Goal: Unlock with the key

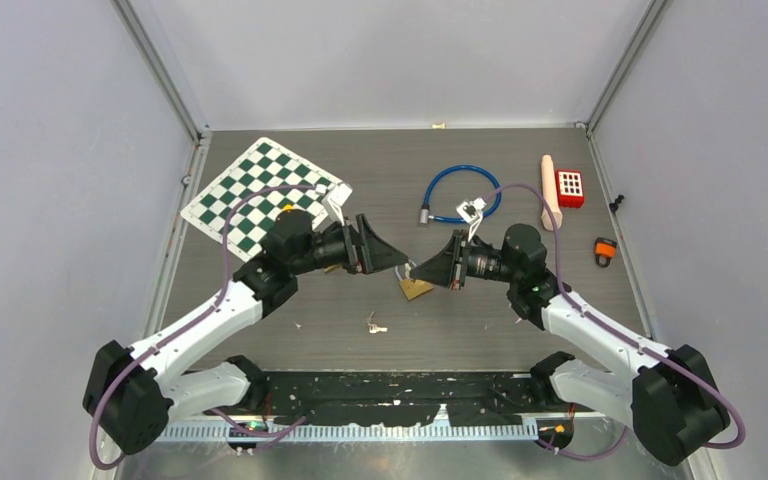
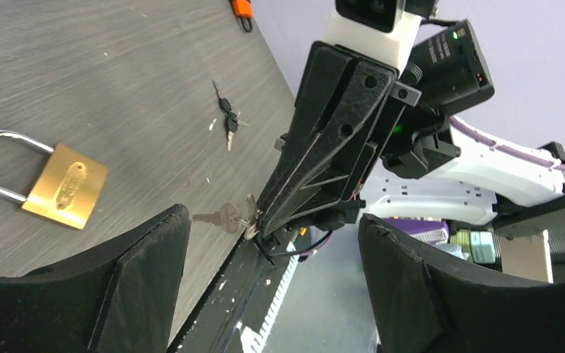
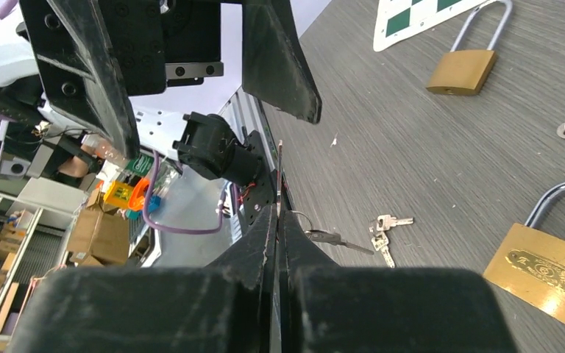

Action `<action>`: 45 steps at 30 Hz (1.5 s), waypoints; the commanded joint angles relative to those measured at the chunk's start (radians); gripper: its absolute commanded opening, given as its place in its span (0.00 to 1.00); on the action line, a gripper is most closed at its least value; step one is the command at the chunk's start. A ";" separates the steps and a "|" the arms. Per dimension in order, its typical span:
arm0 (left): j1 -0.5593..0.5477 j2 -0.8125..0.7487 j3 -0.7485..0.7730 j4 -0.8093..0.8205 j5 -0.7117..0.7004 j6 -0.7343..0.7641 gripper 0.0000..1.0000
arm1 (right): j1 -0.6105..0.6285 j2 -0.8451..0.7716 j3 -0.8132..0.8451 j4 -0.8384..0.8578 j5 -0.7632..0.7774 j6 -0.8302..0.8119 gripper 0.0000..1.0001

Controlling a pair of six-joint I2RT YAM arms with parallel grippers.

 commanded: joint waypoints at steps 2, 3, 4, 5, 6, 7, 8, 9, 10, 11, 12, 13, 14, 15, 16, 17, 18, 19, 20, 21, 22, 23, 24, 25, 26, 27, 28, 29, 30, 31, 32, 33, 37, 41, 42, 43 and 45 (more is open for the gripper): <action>-0.040 0.045 0.062 0.079 0.046 0.012 0.78 | -0.005 0.008 0.044 0.076 -0.072 0.014 0.05; -0.045 0.053 0.063 0.089 0.045 0.007 0.76 | -0.006 0.010 0.043 0.085 -0.083 0.019 0.05; -0.051 0.061 0.063 0.100 0.049 0.002 0.72 | -0.006 0.012 0.042 0.111 -0.089 0.034 0.05; -0.055 0.068 0.063 0.112 0.051 -0.005 0.67 | -0.006 0.015 0.039 0.124 -0.098 0.042 0.05; -0.059 0.076 0.063 0.122 0.054 -0.010 0.63 | -0.006 0.017 0.038 0.145 -0.103 0.059 0.05; -0.063 0.082 0.064 0.128 0.056 -0.014 0.58 | -0.006 0.021 0.036 0.154 -0.105 0.064 0.05; -0.066 0.086 0.066 0.133 0.059 -0.017 0.53 | -0.006 0.024 0.035 0.167 -0.106 0.074 0.05; -0.067 0.091 0.067 0.138 0.060 -0.020 0.50 | -0.006 0.027 0.034 0.171 -0.106 0.077 0.05; -0.068 0.092 0.066 0.144 0.062 -0.024 0.46 | -0.006 0.029 0.033 0.183 -0.107 0.085 0.05; -0.070 0.093 0.066 0.148 0.061 -0.028 0.42 | -0.006 0.031 0.031 0.189 -0.108 0.089 0.05; -0.070 0.093 0.065 0.151 0.061 -0.028 0.39 | -0.006 0.035 0.030 0.201 -0.110 0.096 0.05; -0.070 0.093 0.064 0.153 0.062 -0.030 0.37 | -0.005 0.037 0.029 0.212 -0.111 0.100 0.05; -0.070 0.091 0.063 0.157 0.060 -0.032 0.35 | -0.004 0.040 0.029 0.218 -0.113 0.107 0.05; -0.071 0.092 0.063 0.159 0.061 -0.033 0.32 | -0.004 0.042 0.029 0.227 -0.113 0.110 0.05; -0.072 0.092 0.063 0.161 0.061 -0.034 0.29 | -0.004 0.045 0.029 0.231 -0.114 0.116 0.05; -0.073 0.093 0.063 0.163 0.062 -0.036 0.25 | -0.004 0.046 0.029 0.238 -0.114 0.120 0.05; -0.075 0.094 0.063 0.164 0.064 -0.037 0.22 | -0.004 0.048 0.028 0.242 -0.113 0.122 0.05; -0.075 0.093 0.063 0.167 0.065 -0.038 0.20 | -0.004 0.049 0.027 0.244 -0.112 0.124 0.05; -0.076 0.095 0.062 0.168 0.065 -0.040 0.17 | -0.004 0.050 0.028 0.245 -0.111 0.125 0.05; -0.077 0.096 0.062 0.170 0.068 -0.042 0.13 | -0.004 0.050 0.028 0.248 -0.109 0.126 0.05; -0.079 0.097 0.060 0.172 0.067 -0.043 0.09 | -0.004 0.050 0.027 0.249 -0.108 0.128 0.05; -0.080 0.097 0.061 0.172 0.066 -0.044 0.04 | -0.004 0.051 0.027 0.251 -0.105 0.130 0.05; -0.081 0.097 0.060 0.175 0.067 -0.046 0.00 | -0.004 0.051 0.027 0.252 -0.103 0.130 0.05; -0.081 0.096 0.058 0.181 0.064 -0.051 0.00 | -0.003 0.051 0.026 0.257 -0.099 0.134 0.05; -0.081 0.093 0.052 0.189 0.058 -0.057 0.00 | -0.003 0.050 0.025 0.259 -0.097 0.136 0.05; -0.081 0.088 0.045 0.202 0.045 -0.065 0.00 | -0.003 0.050 0.023 0.266 -0.091 0.140 0.05; -0.081 0.083 0.034 0.220 0.030 -0.077 0.00 | -0.003 0.047 0.021 0.270 -0.086 0.142 0.05; -0.081 0.074 0.015 0.250 0.009 -0.100 0.00 | -0.001 0.044 0.016 0.273 -0.073 0.144 0.05; -0.081 0.070 -0.003 0.283 -0.011 -0.122 0.00 | -0.001 0.043 0.013 0.276 -0.065 0.147 0.08; -0.081 0.066 -0.023 0.319 -0.031 -0.145 0.00 | -0.001 0.039 0.007 0.280 -0.047 0.150 0.10; -0.081 0.063 -0.040 0.355 -0.047 -0.173 0.00 | 0.001 0.036 0.003 0.293 -0.038 0.156 0.12; -0.081 0.063 -0.056 0.386 -0.063 -0.193 0.00 | 0.006 0.033 -0.005 0.301 -0.023 0.160 0.13; -0.082 0.067 -0.099 0.474 -0.123 -0.269 0.00 | 0.019 0.023 -0.034 0.363 0.027 0.195 0.20; -0.082 0.066 -0.135 0.534 -0.167 -0.320 0.00 | 0.023 0.010 -0.057 0.399 0.078 0.218 0.24; -0.082 0.065 -0.142 0.547 -0.179 -0.329 0.00 | 0.023 0.004 -0.065 0.401 0.094 0.219 0.24; -0.083 0.065 -0.148 0.561 -0.188 -0.337 0.00 | 0.023 0.000 -0.068 0.403 0.101 0.222 0.24; -0.085 0.065 -0.157 0.572 -0.209 -0.347 0.00 | 0.025 -0.007 -0.078 0.416 0.124 0.229 0.25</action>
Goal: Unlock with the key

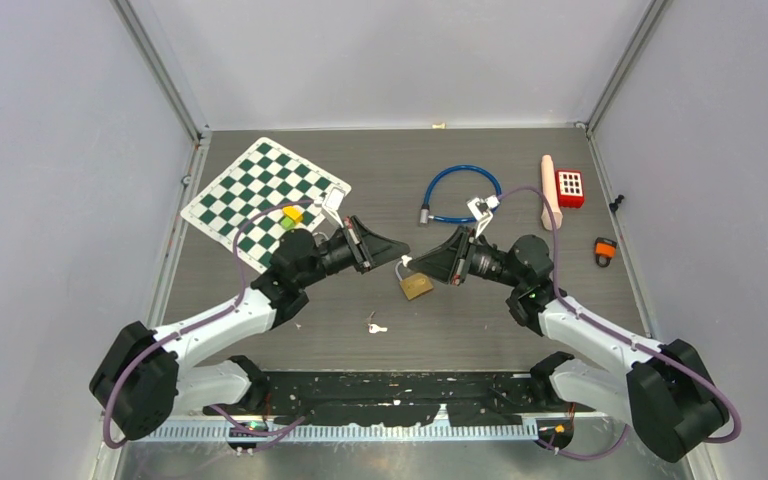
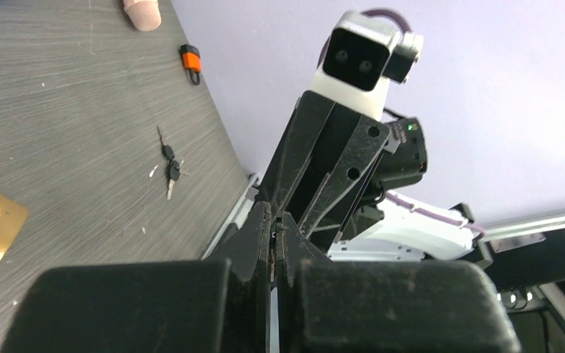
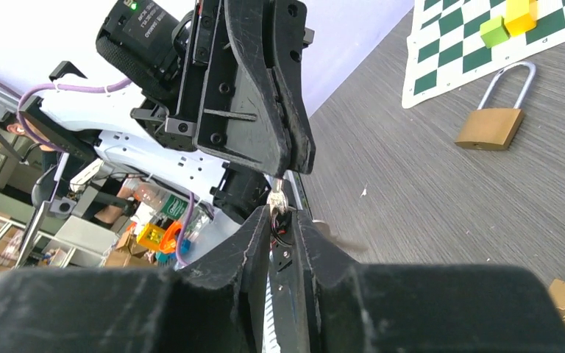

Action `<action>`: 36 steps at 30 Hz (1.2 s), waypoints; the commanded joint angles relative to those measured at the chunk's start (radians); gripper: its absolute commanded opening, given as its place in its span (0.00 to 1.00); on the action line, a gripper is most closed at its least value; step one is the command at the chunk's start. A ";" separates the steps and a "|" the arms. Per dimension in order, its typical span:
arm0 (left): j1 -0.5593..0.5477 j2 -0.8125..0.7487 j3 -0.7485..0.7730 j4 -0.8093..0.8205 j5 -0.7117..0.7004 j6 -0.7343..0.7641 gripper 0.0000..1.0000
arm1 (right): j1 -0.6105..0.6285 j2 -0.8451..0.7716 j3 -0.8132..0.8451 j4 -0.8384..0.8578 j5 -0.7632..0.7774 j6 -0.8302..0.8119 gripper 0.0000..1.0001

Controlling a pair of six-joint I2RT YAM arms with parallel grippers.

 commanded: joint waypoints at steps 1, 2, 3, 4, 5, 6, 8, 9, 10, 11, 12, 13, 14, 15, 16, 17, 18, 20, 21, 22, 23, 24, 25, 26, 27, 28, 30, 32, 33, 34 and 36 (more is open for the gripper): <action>-0.011 -0.023 -0.016 0.139 -0.074 -0.056 0.00 | 0.007 -0.038 -0.020 0.094 0.072 0.024 0.25; -0.012 -0.022 -0.018 0.143 -0.082 -0.057 0.00 | 0.008 -0.039 -0.023 0.107 0.080 0.033 0.25; -0.015 -0.021 -0.019 0.146 -0.086 -0.059 0.00 | 0.009 -0.040 -0.028 0.114 0.085 0.036 0.25; -0.018 -0.019 -0.020 0.152 -0.089 -0.060 0.00 | 0.009 -0.039 -0.031 0.128 0.092 0.045 0.25; -0.021 -0.017 -0.020 0.158 -0.091 -0.063 0.00 | 0.010 -0.039 -0.034 0.135 0.095 0.048 0.25; -0.024 -0.013 -0.021 0.162 -0.092 -0.066 0.00 | 0.010 -0.036 -0.036 0.147 0.103 0.055 0.25; -0.030 -0.009 -0.020 0.169 -0.096 -0.068 0.00 | 0.012 -0.034 -0.040 0.167 0.112 0.066 0.27; -0.033 -0.008 -0.020 0.173 -0.099 -0.067 0.00 | 0.012 -0.033 -0.042 0.177 0.116 0.073 0.27; -0.036 -0.008 -0.021 0.173 -0.101 -0.067 0.00 | 0.013 -0.031 -0.042 0.182 0.117 0.077 0.28; -0.037 -0.006 -0.020 0.174 -0.103 -0.065 0.00 | 0.013 -0.028 -0.041 0.189 0.121 0.082 0.28; -0.039 -0.005 -0.020 0.175 -0.104 -0.064 0.00 | 0.014 -0.027 -0.040 0.192 0.122 0.084 0.28; -0.041 -0.005 -0.020 0.175 -0.106 -0.063 0.00 | 0.014 -0.026 -0.040 0.196 0.126 0.087 0.28; -0.043 -0.003 -0.021 0.177 -0.106 -0.062 0.00 | 0.015 -0.026 -0.040 0.198 0.127 0.089 0.29; -0.044 -0.001 -0.020 0.177 -0.108 -0.063 0.00 | 0.015 -0.025 -0.040 0.203 0.130 0.092 0.29; -0.046 0.000 -0.021 0.178 -0.112 -0.062 0.00 | 0.016 -0.024 -0.039 0.204 0.131 0.093 0.29; -0.048 0.001 -0.020 0.179 -0.114 -0.062 0.00 | 0.016 -0.023 -0.039 0.204 0.134 0.096 0.29; -0.050 0.001 -0.021 0.180 -0.119 -0.061 0.00 | 0.017 -0.023 -0.039 0.204 0.134 0.097 0.29; -0.054 -0.001 -0.023 0.179 -0.127 -0.060 0.00 | 0.019 -0.023 -0.039 0.205 0.137 0.100 0.29; -0.054 -0.001 -0.024 0.179 -0.130 -0.059 0.00 | 0.020 -0.023 -0.039 0.206 0.139 0.101 0.28; -0.055 -0.002 -0.025 0.179 -0.136 -0.059 0.00 | 0.020 -0.024 -0.040 0.206 0.140 0.103 0.28; -0.056 -0.004 -0.027 0.179 -0.142 -0.058 0.00 | 0.021 -0.024 -0.040 0.204 0.140 0.103 0.28; -0.057 -0.006 -0.031 0.179 -0.150 -0.057 0.00 | 0.021 -0.024 -0.039 0.204 0.139 0.106 0.28; -0.057 -0.009 -0.033 0.180 -0.156 -0.056 0.00 | 0.022 -0.024 -0.040 0.205 0.138 0.106 0.28; -0.059 -0.012 -0.036 0.181 -0.165 -0.055 0.00 | 0.022 -0.024 -0.042 0.204 0.139 0.107 0.28; -0.059 -0.017 -0.039 0.183 -0.173 -0.053 0.00 | 0.023 -0.026 -0.043 0.201 0.139 0.107 0.28; -0.060 -0.020 -0.041 0.182 -0.179 -0.051 0.00 | 0.022 -0.026 -0.044 0.198 0.140 0.107 0.28; -0.060 -0.026 -0.040 0.182 -0.188 -0.047 0.00 | 0.025 -0.027 -0.047 0.194 0.141 0.107 0.28; -0.060 -0.028 -0.041 0.183 -0.193 -0.047 0.00 | 0.028 -0.027 -0.047 0.185 0.143 0.107 0.28; -0.060 -0.028 -0.041 0.185 -0.197 -0.048 0.00 | 0.029 -0.026 -0.045 0.180 0.144 0.104 0.29; -0.061 -0.028 -0.041 0.190 -0.200 -0.047 0.00 | 0.031 -0.025 -0.045 0.172 0.144 0.102 0.29; -0.062 -0.027 -0.041 0.198 -0.202 -0.048 0.00 | 0.034 -0.022 -0.046 0.163 0.147 0.098 0.29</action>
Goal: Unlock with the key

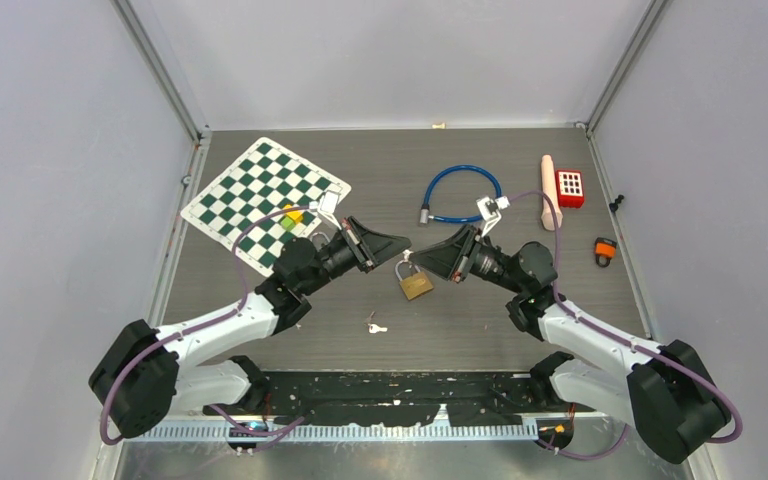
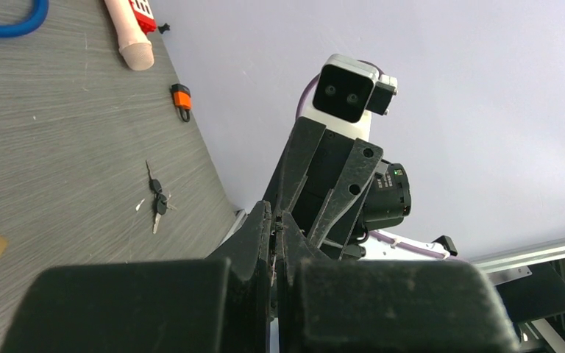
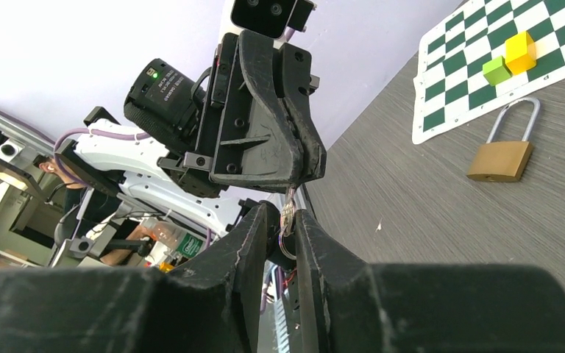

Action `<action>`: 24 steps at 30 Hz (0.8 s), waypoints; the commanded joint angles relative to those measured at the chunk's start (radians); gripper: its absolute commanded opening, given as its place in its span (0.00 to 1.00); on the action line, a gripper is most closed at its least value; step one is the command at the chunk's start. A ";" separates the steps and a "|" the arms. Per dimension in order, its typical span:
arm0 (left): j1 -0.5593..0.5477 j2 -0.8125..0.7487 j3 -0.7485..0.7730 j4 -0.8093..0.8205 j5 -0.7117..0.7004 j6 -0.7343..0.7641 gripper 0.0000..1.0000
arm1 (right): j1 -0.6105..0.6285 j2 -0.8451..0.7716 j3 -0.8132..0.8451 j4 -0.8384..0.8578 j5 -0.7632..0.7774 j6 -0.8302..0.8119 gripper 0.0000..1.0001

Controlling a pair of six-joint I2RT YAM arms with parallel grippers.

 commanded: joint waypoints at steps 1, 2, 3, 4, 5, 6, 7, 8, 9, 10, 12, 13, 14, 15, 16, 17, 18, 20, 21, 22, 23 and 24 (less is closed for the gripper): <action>-0.006 -0.029 0.002 0.080 -0.031 0.006 0.00 | 0.012 -0.003 0.002 0.019 0.016 -0.011 0.29; -0.006 -0.028 0.002 0.079 -0.032 0.006 0.00 | 0.014 -0.002 0.002 0.016 0.016 -0.011 0.29; -0.008 -0.028 0.002 0.080 -0.032 0.006 0.00 | 0.015 0.000 0.002 0.015 0.019 -0.011 0.29; -0.009 -0.029 0.003 0.080 -0.034 0.006 0.00 | 0.017 0.002 0.002 0.014 0.020 -0.011 0.29; -0.010 -0.028 0.003 0.081 -0.035 0.007 0.00 | 0.017 0.002 0.004 0.014 0.023 -0.011 0.29; -0.011 -0.028 0.004 0.081 -0.036 0.007 0.00 | 0.019 0.003 0.005 0.014 0.024 -0.012 0.29; -0.013 -0.027 0.004 0.082 -0.036 0.007 0.00 | 0.019 0.006 0.008 0.013 0.026 -0.013 0.29; -0.014 -0.026 0.005 0.082 -0.037 0.006 0.00 | 0.020 0.007 0.010 0.012 0.028 -0.013 0.29; -0.014 -0.025 0.004 0.082 -0.038 0.006 0.00 | 0.020 0.008 0.010 0.012 0.034 -0.014 0.29; -0.016 -0.026 0.005 0.083 -0.038 0.006 0.00 | 0.020 0.009 0.010 0.012 0.037 -0.014 0.28; -0.019 -0.025 0.005 0.083 -0.035 0.007 0.00 | 0.021 0.010 0.010 0.013 0.046 -0.014 0.28; -0.019 -0.025 0.006 0.083 -0.036 0.007 0.00 | 0.022 0.010 0.010 0.015 0.051 -0.014 0.28; -0.020 -0.024 0.006 0.084 -0.036 0.007 0.00 | 0.022 0.010 0.010 0.016 0.055 -0.014 0.28; -0.021 -0.023 0.006 0.083 -0.038 0.007 0.00 | 0.022 0.009 0.010 0.019 0.055 -0.013 0.28; -0.022 -0.024 0.005 0.083 -0.037 0.007 0.00 | 0.022 0.007 0.010 0.020 0.058 -0.012 0.27; -0.022 -0.024 0.005 0.084 -0.036 0.007 0.00 | 0.021 0.006 0.010 0.022 0.059 -0.011 0.26; -0.023 -0.024 0.004 0.084 -0.038 0.007 0.00 | 0.022 0.004 0.010 0.023 0.059 -0.012 0.24; -0.022 -0.024 0.002 0.084 -0.040 0.009 0.00 | 0.022 -0.002 0.009 0.021 0.059 -0.012 0.20; -0.022 -0.025 0.001 0.084 -0.040 0.009 0.00 | 0.023 -0.003 0.008 0.021 0.059 -0.012 0.19; -0.022 -0.025 0.002 0.085 -0.040 0.010 0.00 | 0.022 -0.007 0.008 0.021 0.058 -0.014 0.14; -0.022 -0.025 0.001 0.084 -0.040 0.010 0.00 | 0.021 -0.007 0.006 0.020 0.058 -0.018 0.12; -0.022 -0.025 0.001 0.084 -0.042 0.012 0.00 | 0.022 -0.012 0.006 0.014 0.057 -0.020 0.07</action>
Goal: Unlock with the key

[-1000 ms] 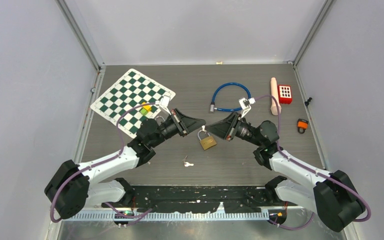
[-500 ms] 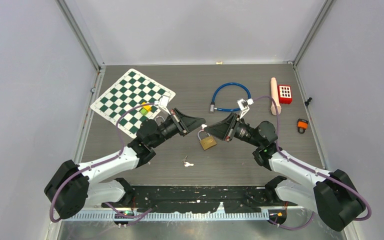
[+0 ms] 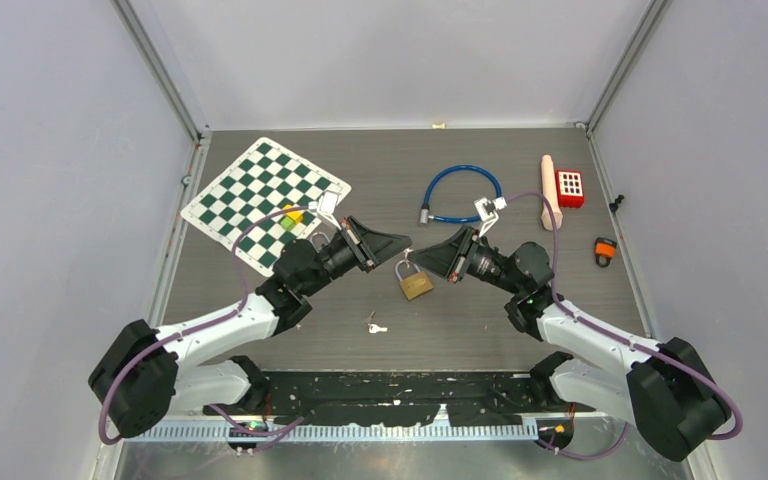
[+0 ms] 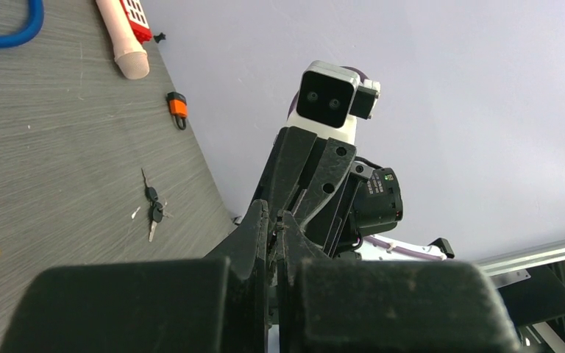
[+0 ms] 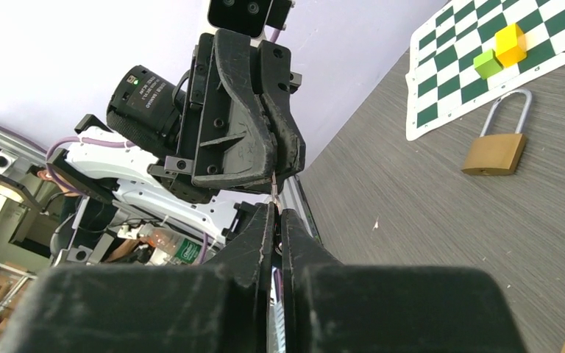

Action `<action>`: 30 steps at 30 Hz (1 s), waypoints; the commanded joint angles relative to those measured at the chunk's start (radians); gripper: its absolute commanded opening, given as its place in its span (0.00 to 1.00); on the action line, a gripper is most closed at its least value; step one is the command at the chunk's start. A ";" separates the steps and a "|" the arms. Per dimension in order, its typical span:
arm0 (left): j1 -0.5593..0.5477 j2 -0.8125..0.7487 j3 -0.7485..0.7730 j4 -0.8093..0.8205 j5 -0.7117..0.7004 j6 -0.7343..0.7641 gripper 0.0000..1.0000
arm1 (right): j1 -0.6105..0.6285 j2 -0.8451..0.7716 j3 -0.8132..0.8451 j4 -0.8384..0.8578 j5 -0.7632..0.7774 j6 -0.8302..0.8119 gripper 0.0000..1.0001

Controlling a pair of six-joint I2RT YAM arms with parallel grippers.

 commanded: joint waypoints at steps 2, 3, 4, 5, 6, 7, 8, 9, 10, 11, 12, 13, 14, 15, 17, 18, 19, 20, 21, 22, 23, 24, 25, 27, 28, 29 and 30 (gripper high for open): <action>-0.008 -0.028 -0.005 0.063 -0.021 0.015 0.00 | 0.003 -0.030 0.005 0.017 0.018 -0.032 0.05; -0.007 -0.031 -0.009 0.057 -0.027 0.018 0.00 | 0.003 -0.034 0.005 0.007 0.018 -0.044 0.05; -0.008 -0.036 -0.010 0.047 -0.029 0.023 0.00 | 0.002 -0.046 0.006 -0.020 0.019 -0.052 0.05; -0.007 -0.043 -0.011 0.027 -0.034 0.027 0.04 | 0.001 -0.060 0.009 -0.036 0.021 -0.072 0.05; -0.006 -0.051 -0.011 0.002 -0.039 0.036 0.10 | -0.001 -0.068 0.011 -0.072 0.022 -0.082 0.05; -0.005 -0.064 -0.008 -0.036 -0.045 0.047 0.18 | -0.003 -0.086 0.013 -0.111 0.025 -0.104 0.05; -0.003 -0.076 -0.003 -0.079 -0.053 0.065 0.28 | -0.010 -0.094 0.015 -0.131 0.027 -0.114 0.05; -0.001 -0.091 0.007 -0.138 -0.061 0.084 0.40 | -0.020 -0.113 0.015 -0.178 0.030 -0.133 0.05; 0.003 -0.105 0.018 -0.204 -0.071 0.105 0.52 | -0.026 -0.122 0.016 -0.205 0.032 -0.144 0.05; 0.004 -0.119 0.035 -0.276 -0.083 0.125 0.63 | -0.042 -0.142 0.014 -0.261 0.039 -0.164 0.05; 0.005 -0.131 0.064 -0.363 -0.101 0.147 0.72 | -0.052 -0.153 0.008 -0.284 0.044 -0.178 0.05; 0.005 -0.142 0.088 -0.447 -0.118 0.173 0.80 | -0.072 -0.174 0.005 -0.329 0.047 -0.185 0.05; 0.005 -0.143 0.119 -0.559 -0.136 0.194 0.84 | -0.083 -0.185 -0.004 -0.353 0.055 -0.201 0.05; 0.005 -0.141 0.156 -0.658 -0.156 0.209 0.87 | -0.106 -0.207 -0.007 -0.399 0.062 -0.209 0.05; 0.005 -0.121 0.225 -0.833 -0.202 0.228 0.91 | -0.138 -0.238 -0.011 -0.491 0.077 -0.240 0.05; 0.005 -0.102 0.260 -0.916 -0.225 0.230 0.94 | -0.147 -0.259 -0.009 -0.522 0.098 -0.269 0.05; 0.005 -0.079 0.298 -0.988 -0.239 0.231 0.96 | -0.161 -0.269 -0.008 -0.586 0.110 -0.283 0.05; 0.005 -0.055 0.332 -1.051 -0.249 0.234 0.97 | -0.167 -0.288 -0.002 -0.617 0.139 -0.314 0.05; 0.005 -0.018 0.367 -1.107 -0.254 0.237 0.99 | -0.175 -0.297 0.001 -0.677 0.154 -0.330 0.05; 0.005 0.013 0.405 -1.159 -0.256 0.238 1.00 | -0.179 -0.312 0.008 -0.703 0.182 -0.358 0.05; 0.004 0.049 0.441 -1.206 -0.255 0.244 1.00 | -0.182 -0.319 0.011 -0.749 0.197 -0.371 0.05; 0.003 0.087 0.478 -1.247 -0.251 0.249 1.00 | -0.183 -0.331 0.016 -0.770 0.224 -0.390 0.05; 0.003 0.126 0.515 -1.295 -0.249 0.248 1.00 | -0.185 -0.337 0.018 -0.799 0.236 -0.400 0.05; -0.003 0.210 0.593 -1.377 -0.245 0.248 1.00 | -0.185 -0.352 0.018 -0.832 0.266 -0.421 0.05; -0.006 0.254 0.633 -1.420 -0.241 0.249 1.00 | -0.184 -0.361 0.018 -0.848 0.281 -0.431 0.05; -0.011 0.304 0.681 -1.465 -0.241 0.249 1.00 | -0.185 -0.366 0.015 -0.855 0.293 -0.441 0.05; -0.015 0.347 0.746 -1.512 -0.241 0.253 0.99 | -0.185 -0.375 0.014 -0.866 0.298 -0.445 0.05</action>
